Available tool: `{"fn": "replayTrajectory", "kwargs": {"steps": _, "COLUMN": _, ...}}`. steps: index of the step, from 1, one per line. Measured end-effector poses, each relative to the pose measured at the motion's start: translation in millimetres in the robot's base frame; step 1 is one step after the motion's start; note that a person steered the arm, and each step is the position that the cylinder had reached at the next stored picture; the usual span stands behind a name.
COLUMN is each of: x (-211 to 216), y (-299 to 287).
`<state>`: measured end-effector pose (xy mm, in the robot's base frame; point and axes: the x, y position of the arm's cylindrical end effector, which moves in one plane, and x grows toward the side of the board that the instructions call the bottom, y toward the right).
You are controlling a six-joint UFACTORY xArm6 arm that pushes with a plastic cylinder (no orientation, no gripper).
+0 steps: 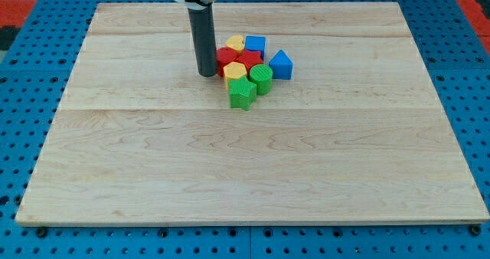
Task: Nudge the blue blocks into the group of blocks
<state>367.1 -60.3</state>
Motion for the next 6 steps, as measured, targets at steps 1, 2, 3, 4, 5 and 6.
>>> {"fn": "replayTrajectory", "kwargs": {"steps": 1, "x": 5.4, "y": -33.0}}
{"fn": "replayTrajectory", "kwargs": {"steps": 2, "x": 80.3, "y": -31.4}}
{"fn": "replayTrajectory", "kwargs": {"steps": 3, "x": 119.9, "y": -1.9}}
{"fn": "replayTrajectory", "kwargs": {"steps": 4, "x": 120.3, "y": 15.6}}
{"fn": "replayTrajectory", "kwargs": {"steps": 5, "x": 120.0, "y": 103.6}}
{"fn": "replayTrajectory", "kwargs": {"steps": 6, "x": 71.8, "y": 175.7}}
